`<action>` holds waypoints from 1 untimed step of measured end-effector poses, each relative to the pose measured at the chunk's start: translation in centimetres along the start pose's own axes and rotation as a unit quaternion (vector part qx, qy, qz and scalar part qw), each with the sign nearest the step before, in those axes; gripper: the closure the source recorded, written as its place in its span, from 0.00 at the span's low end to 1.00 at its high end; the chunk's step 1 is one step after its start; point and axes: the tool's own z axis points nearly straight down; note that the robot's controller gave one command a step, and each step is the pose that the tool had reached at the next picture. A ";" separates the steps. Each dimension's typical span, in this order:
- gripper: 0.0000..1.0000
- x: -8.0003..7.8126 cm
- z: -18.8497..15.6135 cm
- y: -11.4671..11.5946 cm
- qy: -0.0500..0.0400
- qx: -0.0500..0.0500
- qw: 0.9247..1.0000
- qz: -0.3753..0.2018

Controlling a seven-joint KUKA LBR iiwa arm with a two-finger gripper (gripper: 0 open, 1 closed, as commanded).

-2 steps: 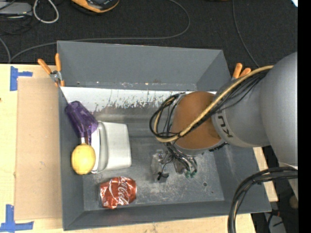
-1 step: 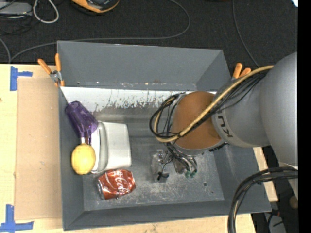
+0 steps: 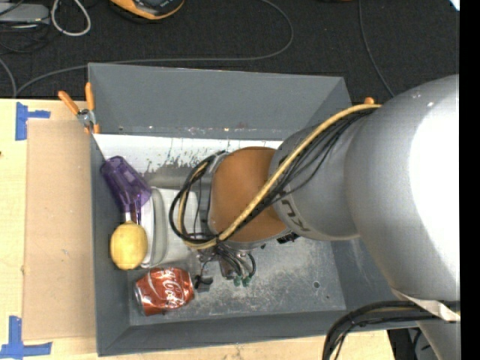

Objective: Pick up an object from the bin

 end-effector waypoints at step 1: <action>1.00 -0.4 0.9 -0.6 0.002 0.002 1.000 -0.017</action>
Offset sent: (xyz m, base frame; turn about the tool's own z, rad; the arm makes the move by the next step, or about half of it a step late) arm -0.0246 0.0899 -0.0149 -0.0655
